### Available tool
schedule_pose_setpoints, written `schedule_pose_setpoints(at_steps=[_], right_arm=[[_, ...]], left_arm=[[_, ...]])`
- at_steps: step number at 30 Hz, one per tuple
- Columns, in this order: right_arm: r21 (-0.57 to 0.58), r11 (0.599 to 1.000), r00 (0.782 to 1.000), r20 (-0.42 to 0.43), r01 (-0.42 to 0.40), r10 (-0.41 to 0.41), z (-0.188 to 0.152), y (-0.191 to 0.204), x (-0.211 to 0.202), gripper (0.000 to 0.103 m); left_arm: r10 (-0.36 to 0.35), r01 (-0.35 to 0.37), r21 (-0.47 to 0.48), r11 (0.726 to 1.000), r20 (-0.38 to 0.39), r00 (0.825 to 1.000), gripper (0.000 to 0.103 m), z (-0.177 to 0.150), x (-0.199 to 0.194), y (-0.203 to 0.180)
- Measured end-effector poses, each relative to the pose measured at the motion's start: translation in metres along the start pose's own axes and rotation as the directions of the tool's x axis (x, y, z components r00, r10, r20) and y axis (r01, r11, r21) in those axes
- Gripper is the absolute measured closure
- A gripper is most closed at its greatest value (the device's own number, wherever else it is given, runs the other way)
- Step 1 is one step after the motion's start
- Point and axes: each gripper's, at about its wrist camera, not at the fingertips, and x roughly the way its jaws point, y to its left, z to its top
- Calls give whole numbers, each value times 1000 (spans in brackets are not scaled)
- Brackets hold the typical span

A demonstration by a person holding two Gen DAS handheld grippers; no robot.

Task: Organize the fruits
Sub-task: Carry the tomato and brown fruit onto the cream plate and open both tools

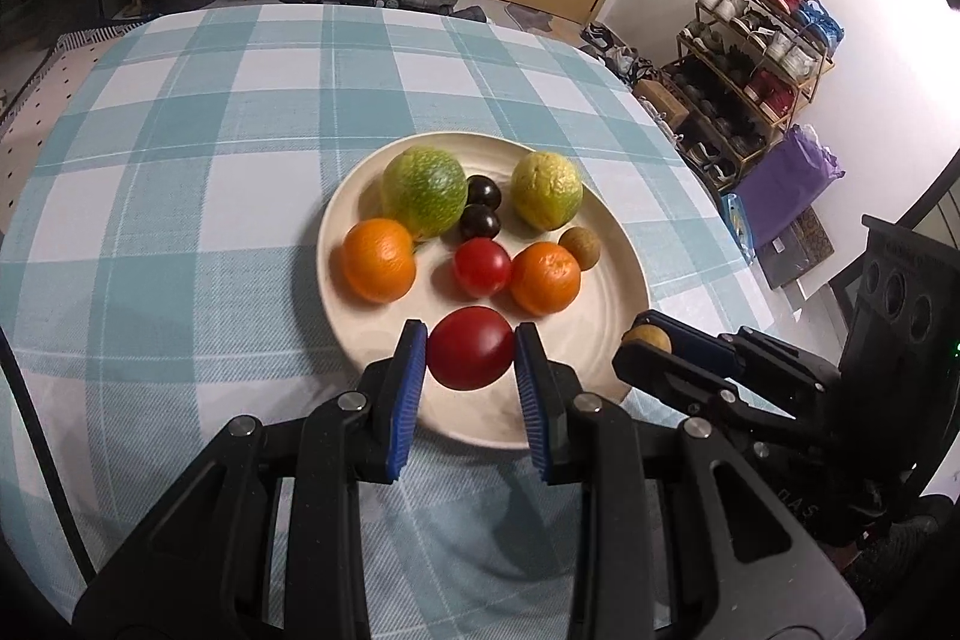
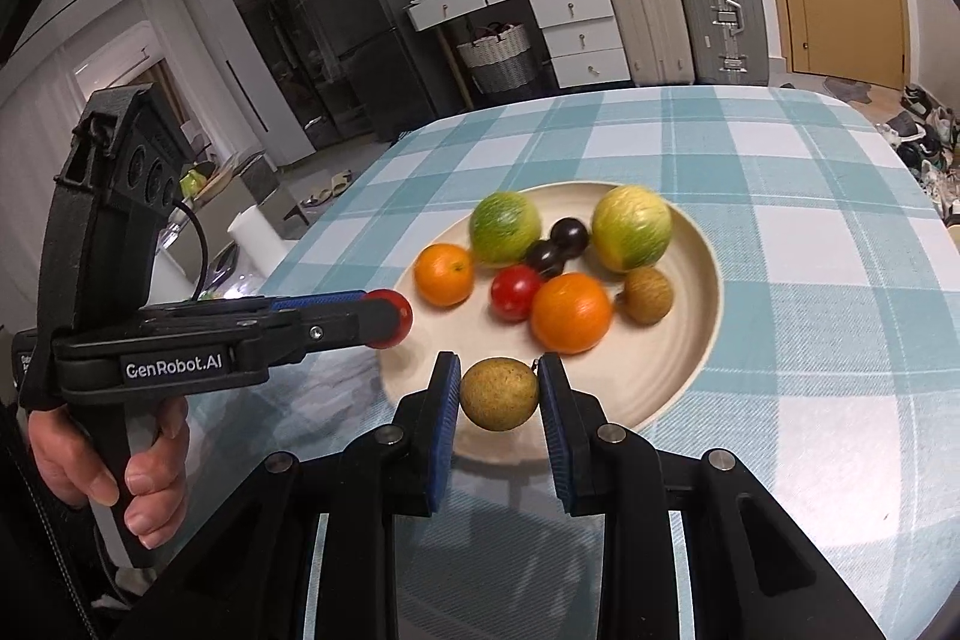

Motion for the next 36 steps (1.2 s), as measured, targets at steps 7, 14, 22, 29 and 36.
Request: schedule_pose_setpoints(at_steps=[7,14,22,29,36], right_arm=[[12,1000,1000,9,26,-26,10,-16,5,76],[32,998,998,7,55,-55,16,-31,13,76],[40,997,997,11,73,-74,21,-41,18,76],[47,996,997,7,81,-82,21,-43,23,75],[71,994,996,32,85,-88,21,-46,19,56]], left_arm=[[-20,21,23,1000,-33,999,76,9,21,-11],[-35,37,24,999,-67,997,76,12,40,-18],[-45,47,19,999,-84,995,76,15,53,-21],[-55,56,16,998,-83,995,76,17,55,-23],[-61,63,41,997,-49,997,63,20,46,-31]])
